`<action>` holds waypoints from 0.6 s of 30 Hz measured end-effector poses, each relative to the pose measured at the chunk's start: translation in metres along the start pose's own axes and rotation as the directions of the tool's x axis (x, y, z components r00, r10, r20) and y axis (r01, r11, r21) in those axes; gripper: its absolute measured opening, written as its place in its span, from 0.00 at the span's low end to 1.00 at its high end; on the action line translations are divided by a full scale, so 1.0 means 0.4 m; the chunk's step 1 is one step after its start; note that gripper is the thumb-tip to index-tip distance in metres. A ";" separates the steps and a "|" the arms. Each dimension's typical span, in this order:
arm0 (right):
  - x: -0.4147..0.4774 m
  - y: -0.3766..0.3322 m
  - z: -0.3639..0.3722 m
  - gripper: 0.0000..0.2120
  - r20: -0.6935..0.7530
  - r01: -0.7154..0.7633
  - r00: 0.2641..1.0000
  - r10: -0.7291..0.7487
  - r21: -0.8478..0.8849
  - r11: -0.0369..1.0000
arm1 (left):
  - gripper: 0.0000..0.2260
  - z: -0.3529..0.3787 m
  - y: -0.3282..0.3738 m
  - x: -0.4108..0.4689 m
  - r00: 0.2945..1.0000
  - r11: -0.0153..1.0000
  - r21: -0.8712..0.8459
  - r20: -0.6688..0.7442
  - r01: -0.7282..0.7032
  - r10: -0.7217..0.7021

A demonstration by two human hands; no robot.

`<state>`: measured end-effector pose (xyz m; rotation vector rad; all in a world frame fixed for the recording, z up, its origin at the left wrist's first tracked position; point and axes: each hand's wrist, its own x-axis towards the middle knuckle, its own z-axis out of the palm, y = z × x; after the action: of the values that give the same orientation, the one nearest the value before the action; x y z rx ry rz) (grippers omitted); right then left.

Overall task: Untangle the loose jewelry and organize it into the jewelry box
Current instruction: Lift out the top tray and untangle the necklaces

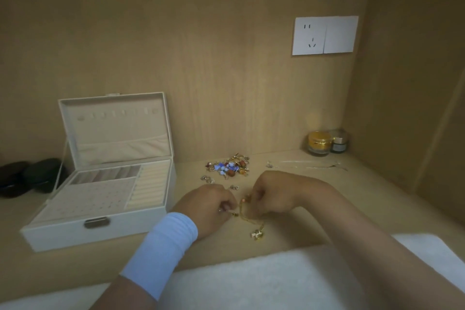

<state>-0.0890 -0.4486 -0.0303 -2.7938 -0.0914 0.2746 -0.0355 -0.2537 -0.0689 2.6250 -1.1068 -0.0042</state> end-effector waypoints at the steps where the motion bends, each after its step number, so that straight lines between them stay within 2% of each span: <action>1: 0.012 0.004 0.001 0.03 -0.071 0.016 0.997 -0.014 0.034 0.999 | 0.07 0.002 -0.003 0.001 1.000 1.000 -0.023 -0.004 0.003 -0.003; 3: 0.038 0.011 0.015 0.06 -0.166 0.083 0.983 -0.077 0.029 0.996 | 0.07 0.005 -0.008 0.003 1.000 0.998 -0.065 -0.018 0.008 -0.009; 6: 0.064 0.020 0.042 0.13 -0.134 0.198 0.973 -0.190 0.047 0.979 | 0.05 0.008 -0.018 0.002 0.999 0.993 -0.120 -0.032 0.017 -0.021; 10: 0.070 0.041 0.037 0.05 -0.187 0.229 0.956 -0.226 -0.005 0.973 | 0.05 0.010 -0.033 0.002 0.998 0.990 -0.127 -0.036 0.055 -0.060; 12: 0.069 0.046 0.040 0.03 -0.192 0.231 0.954 -0.230 -0.019 0.973 | 0.08 0.012 -0.031 0.006 0.993 0.987 -0.147 -0.085 0.067 -0.080; 14: 0.069 0.046 0.043 0.05 -0.205 0.233 0.957 -0.205 0.122 0.965 | 0.12 0.015 -0.016 0.013 0.979 0.968 -0.246 -0.180 0.055 -0.101; 16: 0.068 0.039 0.043 0.08 -0.265 0.246 0.952 -0.153 0.366 0.898 | 0.17 0.014 0.016 0.020 0.962 0.861 -0.505 -0.196 0.066 -0.189; 18: 0.069 0.030 0.041 0.09 -0.340 0.287 0.935 -0.105 0.546 0.787 | 0.19 0.015 0.050 0.025 0.960 0.659 -0.745 -0.096 0.106 -0.263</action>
<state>-0.0649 -0.4522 -0.0545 -2.1429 -0.1929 -0.1514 -0.0430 -0.2757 -0.0682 1.9212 -0.5723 -0.1925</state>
